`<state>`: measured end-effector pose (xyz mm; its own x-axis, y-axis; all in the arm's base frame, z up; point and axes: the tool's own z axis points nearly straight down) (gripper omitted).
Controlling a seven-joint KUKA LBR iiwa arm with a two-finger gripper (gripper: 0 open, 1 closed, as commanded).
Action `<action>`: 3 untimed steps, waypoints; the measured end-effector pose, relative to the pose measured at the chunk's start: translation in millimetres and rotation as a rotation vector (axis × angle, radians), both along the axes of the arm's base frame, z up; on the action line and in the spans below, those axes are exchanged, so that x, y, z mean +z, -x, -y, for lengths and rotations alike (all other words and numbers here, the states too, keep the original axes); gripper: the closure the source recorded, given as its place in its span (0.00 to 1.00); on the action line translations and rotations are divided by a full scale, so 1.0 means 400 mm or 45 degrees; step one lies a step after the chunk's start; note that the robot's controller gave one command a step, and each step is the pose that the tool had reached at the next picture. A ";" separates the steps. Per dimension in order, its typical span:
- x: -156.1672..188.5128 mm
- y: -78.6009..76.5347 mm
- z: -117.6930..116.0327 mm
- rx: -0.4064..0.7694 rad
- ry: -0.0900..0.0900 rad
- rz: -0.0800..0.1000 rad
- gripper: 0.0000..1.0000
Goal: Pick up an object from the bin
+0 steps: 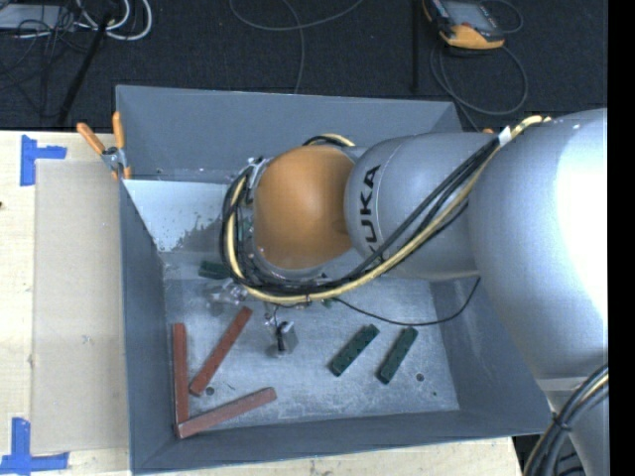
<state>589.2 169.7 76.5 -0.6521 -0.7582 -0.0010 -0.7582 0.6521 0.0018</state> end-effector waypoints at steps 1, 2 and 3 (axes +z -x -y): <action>0.000 0.000 0.000 -0.001 0.000 0.000 1.00; -0.015 -0.062 -0.063 0.361 0.000 0.004 1.00; -0.015 -0.062 -0.061 0.354 -0.002 0.004 1.00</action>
Offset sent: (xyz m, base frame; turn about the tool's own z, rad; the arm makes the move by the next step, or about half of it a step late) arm 0.0000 0.0000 0.0000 0.0000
